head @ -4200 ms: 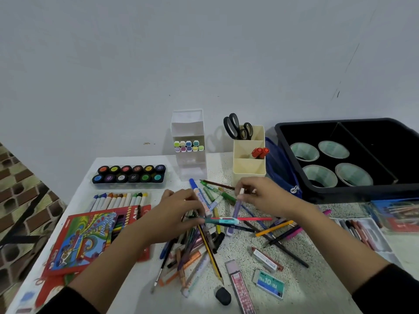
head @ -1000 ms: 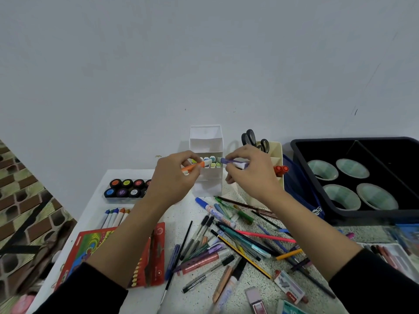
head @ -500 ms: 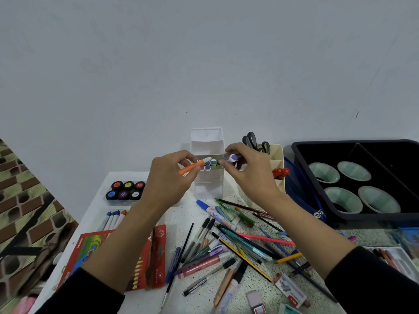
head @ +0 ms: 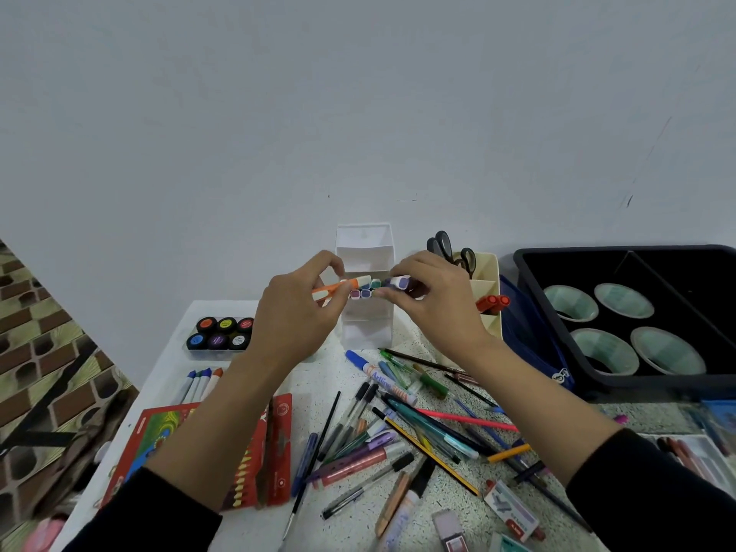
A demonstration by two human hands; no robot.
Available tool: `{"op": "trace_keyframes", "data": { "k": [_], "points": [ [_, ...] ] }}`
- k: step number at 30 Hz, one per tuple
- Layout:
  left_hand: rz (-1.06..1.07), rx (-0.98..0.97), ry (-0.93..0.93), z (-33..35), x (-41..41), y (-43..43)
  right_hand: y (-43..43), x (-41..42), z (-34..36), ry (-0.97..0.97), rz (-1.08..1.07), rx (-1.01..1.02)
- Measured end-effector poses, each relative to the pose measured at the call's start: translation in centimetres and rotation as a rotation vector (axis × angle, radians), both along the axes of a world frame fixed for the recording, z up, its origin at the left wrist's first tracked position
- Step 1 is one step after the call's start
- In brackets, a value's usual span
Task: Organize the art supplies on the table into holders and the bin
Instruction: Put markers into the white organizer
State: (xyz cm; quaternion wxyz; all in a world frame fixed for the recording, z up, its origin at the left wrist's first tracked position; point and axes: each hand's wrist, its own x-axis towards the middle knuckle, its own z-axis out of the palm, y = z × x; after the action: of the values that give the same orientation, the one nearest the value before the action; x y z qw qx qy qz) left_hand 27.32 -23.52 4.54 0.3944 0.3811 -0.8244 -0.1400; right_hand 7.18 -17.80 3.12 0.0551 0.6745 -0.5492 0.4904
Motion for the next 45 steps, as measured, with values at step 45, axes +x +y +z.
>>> {"op": "trace_keyframes", "data": {
  "k": [45],
  "points": [
    [-0.092, 0.255, 0.106, 2.1, 0.5, 1.5, -1.6, -1.2, -1.7, 0.369, -0.19, 0.077]
  ]
}}
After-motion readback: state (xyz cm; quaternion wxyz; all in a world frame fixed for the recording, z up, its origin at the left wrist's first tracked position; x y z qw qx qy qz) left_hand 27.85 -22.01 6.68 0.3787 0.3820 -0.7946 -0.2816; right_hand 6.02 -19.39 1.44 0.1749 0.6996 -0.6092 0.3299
